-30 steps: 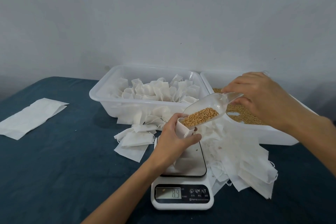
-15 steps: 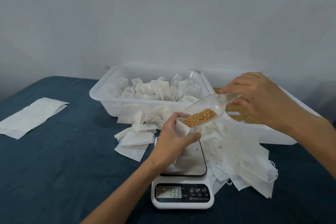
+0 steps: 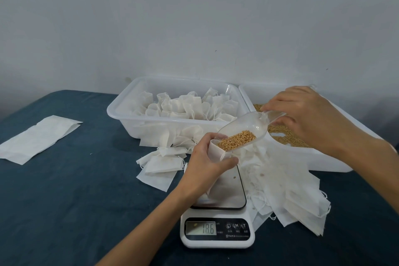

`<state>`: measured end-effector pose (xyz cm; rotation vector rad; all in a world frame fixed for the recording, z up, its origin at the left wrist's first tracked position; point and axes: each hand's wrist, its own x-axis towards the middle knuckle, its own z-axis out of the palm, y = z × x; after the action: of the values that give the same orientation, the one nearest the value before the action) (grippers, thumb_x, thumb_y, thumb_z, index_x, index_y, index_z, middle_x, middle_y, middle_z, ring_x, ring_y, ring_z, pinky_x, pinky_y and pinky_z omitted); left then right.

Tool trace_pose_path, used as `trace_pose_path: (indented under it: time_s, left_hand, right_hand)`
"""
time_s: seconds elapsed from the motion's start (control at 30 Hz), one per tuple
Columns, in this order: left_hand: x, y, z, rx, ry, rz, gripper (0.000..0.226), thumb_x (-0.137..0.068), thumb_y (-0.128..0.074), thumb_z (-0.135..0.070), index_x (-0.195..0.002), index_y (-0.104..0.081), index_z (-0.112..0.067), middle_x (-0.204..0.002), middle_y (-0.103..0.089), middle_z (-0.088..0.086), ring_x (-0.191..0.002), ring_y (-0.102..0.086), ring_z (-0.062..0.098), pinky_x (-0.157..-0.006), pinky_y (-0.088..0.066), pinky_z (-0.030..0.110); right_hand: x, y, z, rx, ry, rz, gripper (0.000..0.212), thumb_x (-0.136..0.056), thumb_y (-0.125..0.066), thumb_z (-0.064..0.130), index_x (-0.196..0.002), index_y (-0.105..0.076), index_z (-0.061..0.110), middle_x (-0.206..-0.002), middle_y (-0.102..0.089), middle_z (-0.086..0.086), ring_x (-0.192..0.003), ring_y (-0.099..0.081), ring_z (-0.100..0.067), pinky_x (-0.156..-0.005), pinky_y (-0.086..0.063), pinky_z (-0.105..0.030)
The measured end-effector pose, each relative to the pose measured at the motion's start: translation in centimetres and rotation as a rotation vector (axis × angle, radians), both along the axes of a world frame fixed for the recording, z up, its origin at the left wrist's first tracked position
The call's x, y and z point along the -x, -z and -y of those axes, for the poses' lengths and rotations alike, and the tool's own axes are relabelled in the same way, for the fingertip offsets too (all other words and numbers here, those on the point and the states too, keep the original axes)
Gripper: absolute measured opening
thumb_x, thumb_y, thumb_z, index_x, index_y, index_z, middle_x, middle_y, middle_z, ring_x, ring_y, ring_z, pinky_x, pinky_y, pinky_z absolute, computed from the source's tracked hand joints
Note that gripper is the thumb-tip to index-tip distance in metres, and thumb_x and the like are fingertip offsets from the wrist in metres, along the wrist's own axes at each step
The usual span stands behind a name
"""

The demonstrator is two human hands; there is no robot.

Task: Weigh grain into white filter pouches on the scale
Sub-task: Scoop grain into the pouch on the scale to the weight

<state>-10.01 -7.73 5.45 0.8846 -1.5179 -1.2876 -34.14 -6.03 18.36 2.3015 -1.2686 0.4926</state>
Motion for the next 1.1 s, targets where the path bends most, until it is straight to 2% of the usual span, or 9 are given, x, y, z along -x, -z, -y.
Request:
trace_pose_path:
  time_s: [0.23,0.4,0.57,0.7,0.83,0.97,1.1]
  left_hand:
    - [-0.02,0.15,0.14,0.027,-0.018,0.012,0.05,-0.073,-0.085,-0.025,-0.117,-0.064,-0.035,-0.114,-0.075,-0.017,-0.105,-0.07,0.002,-0.084,-0.048,0.011]
    - [0.0,0.26,0.21,0.036,-0.023,0.027,0.051,-0.072,-0.084,-0.03,-0.117,-0.063,-0.039,-0.118,-0.074,-0.013,-0.108,-0.069,0.004,-0.09,-0.051,0.019]
    - [0.01,0.24,0.36,0.039,-0.031,0.025,0.052,-0.071,-0.085,-0.029,-0.117,-0.063,-0.037,-0.118,-0.073,-0.013,-0.108,-0.069,0.005,-0.089,-0.05,0.016]
    - [0.01,0.3,0.4,0.036,-0.04,0.014,0.053,-0.069,-0.086,-0.03,-0.117,-0.063,-0.036,-0.112,-0.074,-0.018,-0.102,-0.07,0.003,-0.081,-0.05,0.013]
    - [0.0,0.47,0.56,0.046,-0.035,0.031,0.054,-0.069,-0.087,-0.032,-0.117,-0.062,-0.039,-0.116,-0.073,-0.016,-0.108,-0.069,0.006,-0.091,-0.052,0.021]
    - [0.01,0.4,0.45,0.057,-0.041,0.032,0.055,-0.067,-0.086,-0.036,-0.117,-0.063,-0.039,-0.114,-0.072,-0.019,-0.106,-0.068,0.002,-0.083,-0.047,0.009]
    - [-0.01,0.49,0.51,0.052,-0.03,0.035,0.057,-0.067,-0.086,-0.038,-0.118,-0.062,-0.039,-0.117,-0.073,-0.015,-0.108,-0.069,0.006,-0.09,-0.05,0.02]
  right_hand:
    - [-0.24,0.01,-0.17,-0.01,-0.001,-0.002,0.039,-0.069,-0.088,-0.001,-0.104,-0.077,0.01,-0.095,-0.073,-0.001,-0.089,-0.068,-0.031,-0.093,-0.041,-0.039]
    - [-0.37,-0.07,-0.21,-0.015,0.007,-0.002,0.04,-0.068,-0.088,-0.002,-0.105,-0.077,0.009,-0.095,-0.074,-0.002,-0.089,-0.068,-0.032,-0.093,-0.044,-0.041]
    - [-0.41,-0.08,-0.24,-0.013,0.004,-0.001,0.039,-0.068,-0.088,-0.002,-0.105,-0.077,0.008,-0.095,-0.074,-0.003,-0.089,-0.068,-0.033,-0.092,-0.041,-0.039]
    - [-0.45,-0.12,-0.25,-0.012,0.004,0.003,0.039,-0.068,-0.088,-0.002,-0.104,-0.077,0.008,-0.095,-0.074,-0.002,-0.089,-0.068,-0.032,-0.093,-0.039,-0.037]
    - [-0.46,-0.08,-0.18,-0.008,0.003,0.0,0.038,-0.068,-0.088,-0.002,-0.103,-0.077,0.008,-0.094,-0.074,-0.002,-0.089,-0.068,-0.032,-0.092,-0.04,-0.038]
    - [-0.31,0.06,-0.04,-0.001,-0.001,-0.002,0.039,-0.068,-0.088,-0.002,-0.104,-0.077,0.009,-0.094,-0.073,-0.001,-0.088,-0.067,-0.032,-0.092,-0.039,-0.037]
    - [-0.14,-0.02,0.11,0.012,0.0,-0.014,0.04,-0.067,-0.089,-0.001,-0.104,-0.077,0.011,-0.094,-0.073,0.0,-0.087,-0.066,-0.03,-0.092,-0.039,-0.036]
